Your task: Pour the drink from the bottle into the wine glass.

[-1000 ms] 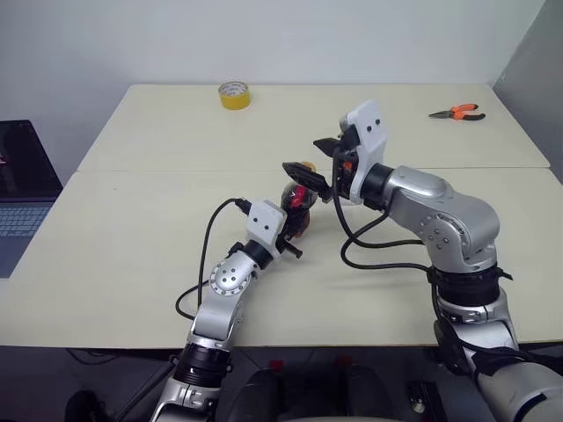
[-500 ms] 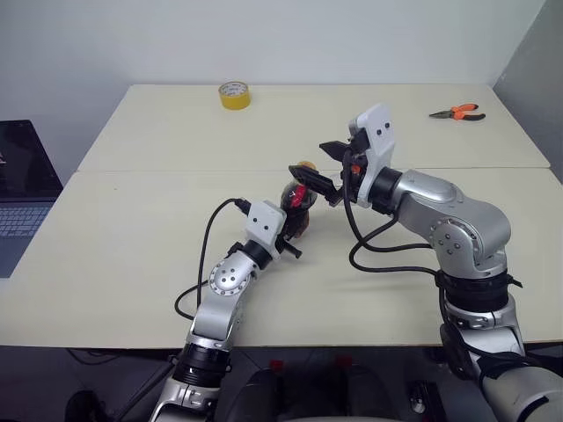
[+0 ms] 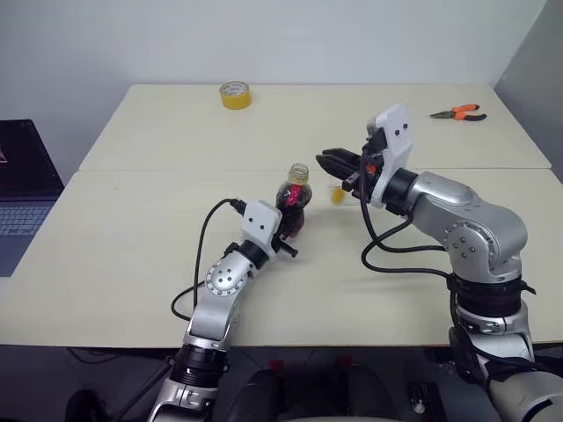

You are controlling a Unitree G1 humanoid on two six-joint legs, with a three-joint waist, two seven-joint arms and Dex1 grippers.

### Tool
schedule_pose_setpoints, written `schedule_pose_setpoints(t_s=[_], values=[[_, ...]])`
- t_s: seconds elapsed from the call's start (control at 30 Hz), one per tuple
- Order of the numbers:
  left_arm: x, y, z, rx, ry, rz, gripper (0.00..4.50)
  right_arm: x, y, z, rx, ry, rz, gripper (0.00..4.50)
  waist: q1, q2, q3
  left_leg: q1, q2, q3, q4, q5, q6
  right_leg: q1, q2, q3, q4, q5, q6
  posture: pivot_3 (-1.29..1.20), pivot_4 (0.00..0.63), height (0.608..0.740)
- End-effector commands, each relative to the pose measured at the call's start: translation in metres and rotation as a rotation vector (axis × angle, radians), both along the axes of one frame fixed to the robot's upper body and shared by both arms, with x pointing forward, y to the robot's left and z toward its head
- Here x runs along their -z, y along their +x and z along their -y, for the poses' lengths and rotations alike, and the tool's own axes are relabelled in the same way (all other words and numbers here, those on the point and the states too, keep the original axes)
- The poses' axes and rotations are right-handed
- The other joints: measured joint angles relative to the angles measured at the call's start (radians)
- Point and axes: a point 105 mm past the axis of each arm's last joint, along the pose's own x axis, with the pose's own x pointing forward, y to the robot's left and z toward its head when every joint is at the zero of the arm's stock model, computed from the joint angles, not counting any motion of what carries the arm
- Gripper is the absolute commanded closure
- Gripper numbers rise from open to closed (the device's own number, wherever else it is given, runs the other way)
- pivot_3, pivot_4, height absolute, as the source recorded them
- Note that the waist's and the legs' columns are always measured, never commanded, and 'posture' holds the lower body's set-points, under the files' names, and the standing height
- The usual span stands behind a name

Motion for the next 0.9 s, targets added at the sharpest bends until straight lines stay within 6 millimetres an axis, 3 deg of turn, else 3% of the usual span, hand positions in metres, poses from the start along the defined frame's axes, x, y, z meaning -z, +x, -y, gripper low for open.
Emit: schedule_pose_setpoints(t_s=[0.03,0.23,0.43,0.63,0.87,0.9], values=[[-0.021,-0.005,0.003,0.017,-0.024,0.090,3.81,-0.008,-0.004,0.002,-0.004,0.010,0.033,4.50,0.000,0.000,0.000,0.000,0.000,0.000,0.000,0.000,0.000,0.000,0.000,0.000,0.000,0.000,0.000,0.00,0.150,0.740],[-0.022,-0.003,-0.003,-0.007,-0.032,0.096,3.81,-0.009,-0.001,0.006,0.013,0.005,0.044,4.50,0.000,0.000,0.000,0.000,0.000,0.000,0.000,0.000,0.000,0.000,0.000,0.000,0.000,0.000,0.000,0.00,0.150,0.740],[-0.033,0.016,-0.049,-0.215,-0.174,0.102,3.82,-0.015,0.009,0.019,0.085,0.015,0.075,4.50,0.000,0.000,0.000,0.000,0.000,0.000,0.000,0.000,0.000,0.000,0.000,0.000,0.000,0.000,0.000,0.00,0.150,0.740],[-0.039,0.033,-0.113,-0.477,-0.228,0.152,3.82,-0.014,0.009,0.016,0.093,0.022,0.081,4.50,0.000,0.000,0.000,0.000,0.000,0.000,0.000,0.000,0.000,0.000,0.000,0.000,0.000,0.000,0.000,0.00,0.150,0.740],[-0.030,0.048,-0.148,-0.578,-0.219,0.162,3.82,-0.013,0.008,0.012,0.083,0.018,0.076,4.50,0.002,0.000,0.000,0.000,-0.001,-0.001,0.001,0.000,0.000,0.000,0.000,-0.001,0.000,0.000,0.000,0.00,0.150,0.740],[-0.027,0.049,-0.151,-0.590,-0.217,0.156,3.47,-0.013,0.008,0.012,0.082,0.015,0.076,4.50,0.002,0.000,0.000,0.000,-0.001,-0.001,0.001,0.000,0.000,0.000,0.000,-0.001,0.000,0.000,0.000,0.00,0.150,0.740]])
